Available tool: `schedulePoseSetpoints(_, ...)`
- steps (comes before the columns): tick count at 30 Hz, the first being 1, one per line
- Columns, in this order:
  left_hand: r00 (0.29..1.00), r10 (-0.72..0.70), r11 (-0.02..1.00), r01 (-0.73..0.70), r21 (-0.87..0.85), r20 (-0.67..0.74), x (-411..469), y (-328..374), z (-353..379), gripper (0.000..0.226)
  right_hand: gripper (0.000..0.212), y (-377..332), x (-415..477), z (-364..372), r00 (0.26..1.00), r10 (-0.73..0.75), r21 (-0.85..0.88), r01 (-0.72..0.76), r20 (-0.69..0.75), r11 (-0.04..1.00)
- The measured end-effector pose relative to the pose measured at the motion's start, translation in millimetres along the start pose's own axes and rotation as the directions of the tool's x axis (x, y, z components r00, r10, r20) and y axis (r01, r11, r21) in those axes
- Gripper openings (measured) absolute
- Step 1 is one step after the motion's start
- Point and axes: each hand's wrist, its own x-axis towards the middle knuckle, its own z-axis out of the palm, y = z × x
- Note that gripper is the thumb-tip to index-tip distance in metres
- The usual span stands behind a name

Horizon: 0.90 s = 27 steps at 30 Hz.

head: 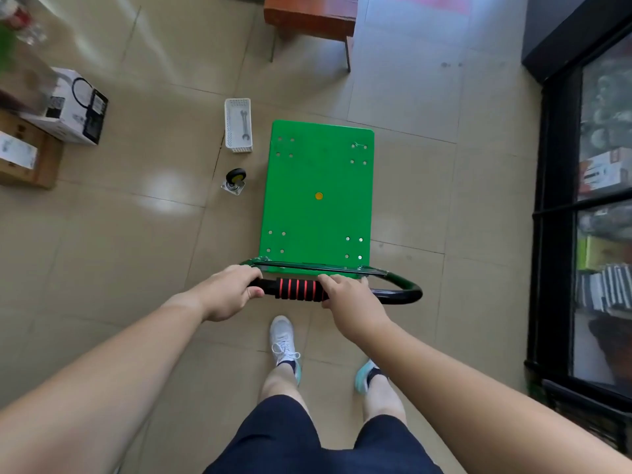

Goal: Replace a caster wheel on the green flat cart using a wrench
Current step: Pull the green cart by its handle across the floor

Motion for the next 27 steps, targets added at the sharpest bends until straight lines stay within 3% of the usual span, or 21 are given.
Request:
schedulePoseSetpoints(5, 0.999, -0.047, 0.997, 0.046, 0.058, 0.01, 12, 32, -9, 0.002, 0.057, 34, -7, -12, 0.998, -0.025, -0.019, 0.024, -0.051, 1.0)
schedulePoseSetpoints(9, 0.999, -0.031, 0.999, 0.033, 0.042, -0.041, 22, 80, -6, 0.008, 0.062, 88, -24, -13, 0.99, -0.059, -0.006, 0.058, -0.126, 0.998)
schedulePoseSetpoints(15, 0.99, 0.061, 0.995, -0.05, 0.089, -0.127, 35, 198, 15, 0.018, 0.057, 201, -66, -4, 0.976, -0.041, 0.182, 0.081, -0.214, 0.98)
schedulePoseSetpoints(17, 0.982, 0.1, 0.987, -0.078, 0.139, -0.161, 40, 249, 25, 0.017, 0.049, 238, -83, -6, 0.976, 0.019, 0.254, 0.037, -0.217, 0.966)
schedulePoseSetpoints(19, 0.978, 0.121, 0.981, -0.091, 0.171, -0.171, 48, 293, 37, 0.017, 0.044, 268, -97, -11, 0.981, 0.096, 0.216, -0.058, -0.168, 0.975)
schedulePoseSetpoints(22, 0.973, 0.149, 0.97, -0.109, 0.216, -0.178, 70, 355, 53, 0.022, 0.053, 295, -112, -19, 0.974, 0.168, 0.165, -0.142, -0.154, 0.976)
schedulePoseSetpoints(24, 0.966, 0.175, 0.964, -0.129, 0.231, -0.191, 83, 387, 62, 0.03, 0.059, 301, -117, -21, 0.965, 0.131, 0.279, -0.065, -0.225, 0.958)
schedulePoseSetpoints(27, 0.948, 0.248, 0.966, -0.224, 0.132, -0.202, 102, 408, 71, 0.032, 0.041, 314, -118, -20, 0.945, 0.114, 0.384, 0.013, -0.307, 0.923)
